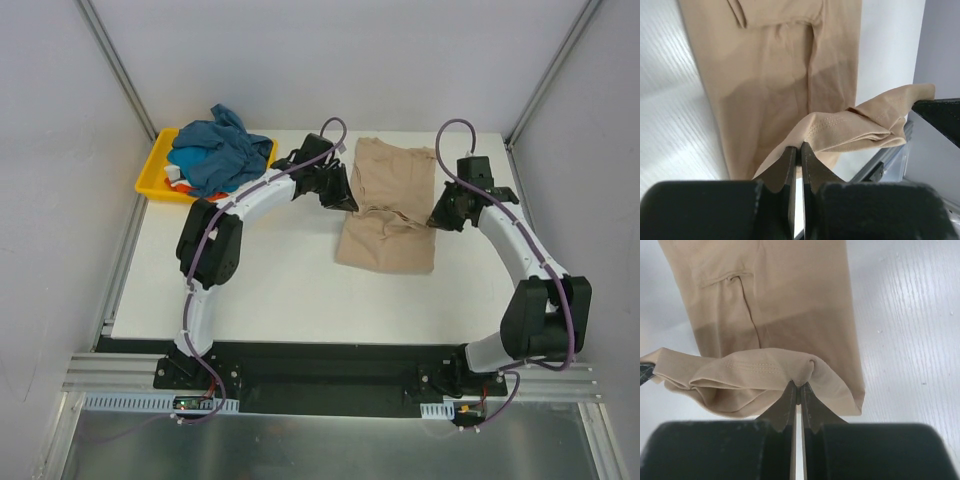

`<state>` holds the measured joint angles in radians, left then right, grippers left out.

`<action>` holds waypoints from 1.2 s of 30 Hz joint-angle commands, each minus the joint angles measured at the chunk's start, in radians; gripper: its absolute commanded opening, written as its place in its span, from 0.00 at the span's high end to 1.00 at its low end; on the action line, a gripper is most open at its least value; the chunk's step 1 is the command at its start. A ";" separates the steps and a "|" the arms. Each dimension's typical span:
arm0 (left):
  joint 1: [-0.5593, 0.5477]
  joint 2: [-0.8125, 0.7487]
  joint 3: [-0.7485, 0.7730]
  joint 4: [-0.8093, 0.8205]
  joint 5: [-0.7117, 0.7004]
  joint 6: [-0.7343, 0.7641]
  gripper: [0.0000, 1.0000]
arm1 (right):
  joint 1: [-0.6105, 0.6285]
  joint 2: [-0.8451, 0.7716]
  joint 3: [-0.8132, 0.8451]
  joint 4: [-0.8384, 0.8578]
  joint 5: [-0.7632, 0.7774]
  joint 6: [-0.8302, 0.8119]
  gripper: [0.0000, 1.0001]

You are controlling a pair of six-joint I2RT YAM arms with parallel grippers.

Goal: Fold and stack the t-shirts
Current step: Fold the folded rectangular tshirt in 1/3 of the way

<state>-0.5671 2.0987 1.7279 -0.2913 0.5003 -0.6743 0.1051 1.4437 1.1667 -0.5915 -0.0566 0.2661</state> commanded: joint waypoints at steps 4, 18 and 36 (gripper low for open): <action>0.026 0.087 0.145 -0.048 -0.066 0.077 0.95 | -0.028 0.136 0.109 0.076 -0.041 -0.050 0.99; 0.050 0.271 0.338 -0.094 -0.060 0.127 0.80 | -0.073 0.334 0.198 0.113 -0.058 -0.025 0.92; 0.047 -0.176 -0.127 -0.105 -0.075 0.133 0.01 | -0.065 -0.047 -0.114 0.073 -0.122 -0.007 0.03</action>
<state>-0.5106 2.0747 1.7569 -0.3958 0.4366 -0.5316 0.0322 1.5482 1.1748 -0.5034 -0.1642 0.2478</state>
